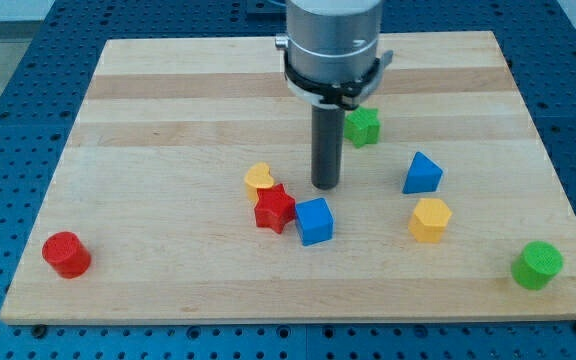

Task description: Place the red star above the red circle

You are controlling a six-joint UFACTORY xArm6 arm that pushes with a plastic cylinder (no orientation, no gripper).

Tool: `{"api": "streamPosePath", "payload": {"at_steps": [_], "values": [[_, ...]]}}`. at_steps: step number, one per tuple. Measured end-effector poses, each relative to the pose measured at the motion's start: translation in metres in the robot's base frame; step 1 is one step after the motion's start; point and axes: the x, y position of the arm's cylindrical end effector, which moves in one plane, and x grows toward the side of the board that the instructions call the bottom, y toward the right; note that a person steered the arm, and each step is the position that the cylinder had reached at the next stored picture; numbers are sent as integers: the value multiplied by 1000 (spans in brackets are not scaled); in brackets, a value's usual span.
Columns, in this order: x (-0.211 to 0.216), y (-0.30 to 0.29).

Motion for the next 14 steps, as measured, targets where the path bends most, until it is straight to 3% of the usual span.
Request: {"api": "streamPosePath", "payload": {"at_steps": [3,8,9,10,14], "values": [[20,-30],[26,-162],[20,-102],[19,-80],[70,-88]]}}
